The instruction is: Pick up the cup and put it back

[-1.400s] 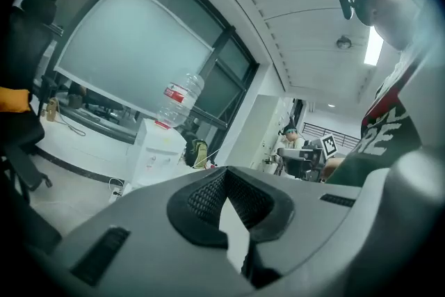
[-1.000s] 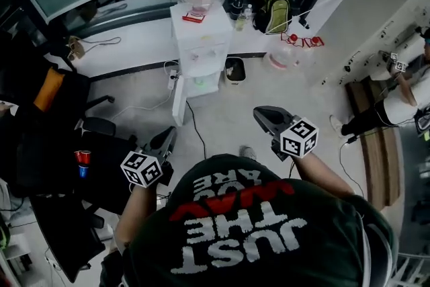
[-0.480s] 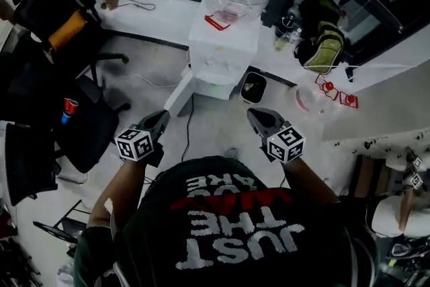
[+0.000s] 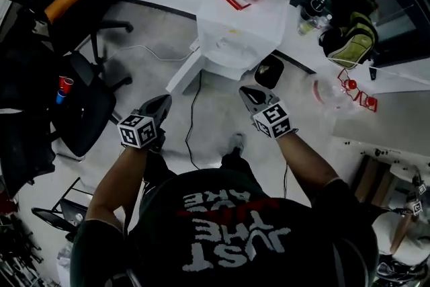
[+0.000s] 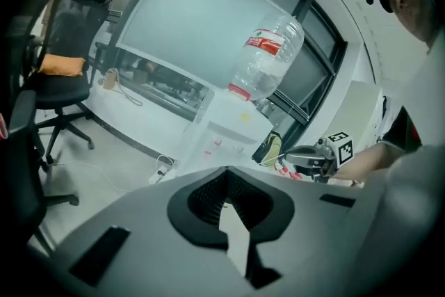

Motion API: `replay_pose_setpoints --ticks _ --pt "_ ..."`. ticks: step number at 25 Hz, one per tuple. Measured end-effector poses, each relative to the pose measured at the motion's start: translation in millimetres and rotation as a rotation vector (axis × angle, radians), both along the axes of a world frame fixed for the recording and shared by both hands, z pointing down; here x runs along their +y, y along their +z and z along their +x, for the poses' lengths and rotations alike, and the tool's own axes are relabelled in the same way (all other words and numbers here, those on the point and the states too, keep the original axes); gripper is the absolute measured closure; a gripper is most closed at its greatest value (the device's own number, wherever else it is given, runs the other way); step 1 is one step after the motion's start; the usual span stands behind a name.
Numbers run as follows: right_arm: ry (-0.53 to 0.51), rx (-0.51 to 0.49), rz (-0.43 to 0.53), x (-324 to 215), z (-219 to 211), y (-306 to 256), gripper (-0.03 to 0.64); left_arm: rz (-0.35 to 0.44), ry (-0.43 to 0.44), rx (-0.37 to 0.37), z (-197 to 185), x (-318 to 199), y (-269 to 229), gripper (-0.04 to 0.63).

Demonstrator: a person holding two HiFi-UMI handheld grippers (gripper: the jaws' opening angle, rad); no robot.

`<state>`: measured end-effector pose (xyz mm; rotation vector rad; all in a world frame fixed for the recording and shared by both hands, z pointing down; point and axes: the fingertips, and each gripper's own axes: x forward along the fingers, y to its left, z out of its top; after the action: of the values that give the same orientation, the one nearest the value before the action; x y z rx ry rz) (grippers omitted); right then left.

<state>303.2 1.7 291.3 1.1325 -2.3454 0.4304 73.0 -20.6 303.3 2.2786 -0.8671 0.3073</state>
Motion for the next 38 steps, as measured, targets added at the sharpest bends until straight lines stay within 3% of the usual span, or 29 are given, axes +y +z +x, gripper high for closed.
replay_pose_setpoints --ticks 8,14,17,21,26,34,38 --pt "0.046 0.209 -0.097 -59 -33 202 0.58 0.004 0.122 0.027 -25 -35 152 0.588" --pt "-0.008 0.349 -0.123 -115 -39 367 0.572 0.033 0.059 0.025 -53 -38 278 0.588" --pt "-0.042 0.407 -0.151 -132 -34 439 0.519 0.011 -0.011 0.071 -59 -35 325 0.588" --pt "-0.071 0.539 -0.169 -149 -1 518 0.503 0.023 0.033 0.065 -51 -19 370 0.588" --pt "-0.086 0.66 -0.156 -184 30 585 0.5 0.062 0.111 0.017 -38 -13 421 0.588" --pt "-0.09 0.82 -0.152 -225 58 641 0.5 -0.004 0.14 -0.012 -30 -3 471 0.588" --pt "-0.105 0.876 -0.149 -241 65 655 0.494 0.001 0.164 -0.023 -31 0 477 0.588"
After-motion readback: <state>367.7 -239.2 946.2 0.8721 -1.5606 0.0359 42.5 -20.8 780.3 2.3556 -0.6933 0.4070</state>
